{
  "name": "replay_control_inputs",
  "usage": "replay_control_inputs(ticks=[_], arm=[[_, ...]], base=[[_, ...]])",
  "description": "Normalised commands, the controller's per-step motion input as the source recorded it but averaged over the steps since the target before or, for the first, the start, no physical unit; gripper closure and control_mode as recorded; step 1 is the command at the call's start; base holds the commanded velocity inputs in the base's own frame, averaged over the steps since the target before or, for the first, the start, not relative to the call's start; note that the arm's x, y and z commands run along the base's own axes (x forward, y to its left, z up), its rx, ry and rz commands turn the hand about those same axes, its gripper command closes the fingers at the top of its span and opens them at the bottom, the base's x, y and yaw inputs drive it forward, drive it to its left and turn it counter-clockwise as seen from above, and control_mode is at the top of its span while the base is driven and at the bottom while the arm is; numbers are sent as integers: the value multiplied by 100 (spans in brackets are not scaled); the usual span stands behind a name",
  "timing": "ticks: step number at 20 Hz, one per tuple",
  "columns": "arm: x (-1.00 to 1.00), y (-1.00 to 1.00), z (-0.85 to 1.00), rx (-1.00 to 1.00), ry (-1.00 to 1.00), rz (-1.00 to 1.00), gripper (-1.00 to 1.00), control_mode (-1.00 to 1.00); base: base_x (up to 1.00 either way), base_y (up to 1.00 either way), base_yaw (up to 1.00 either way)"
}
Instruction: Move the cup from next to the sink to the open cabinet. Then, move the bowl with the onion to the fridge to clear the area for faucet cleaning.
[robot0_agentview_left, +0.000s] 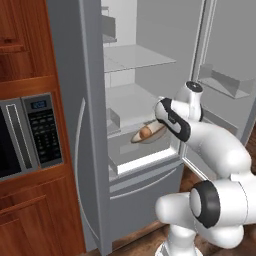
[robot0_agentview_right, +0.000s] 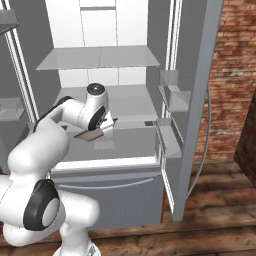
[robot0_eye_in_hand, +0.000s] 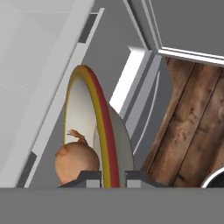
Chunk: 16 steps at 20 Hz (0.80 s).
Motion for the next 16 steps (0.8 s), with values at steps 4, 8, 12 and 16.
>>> replay_control_inputs(ticks=[4,8,12,16], arm=[[-13,4,94,0,-35,1,100,-100],[5,9,37,0,-35,0,100,-100],[64,15,0,7,-15,-1,100,-100],[100,57,0,2,-1,-2,100,-100]], base=[[0,0,0],[0,0,0],[0,0,0],[0,0,0]])
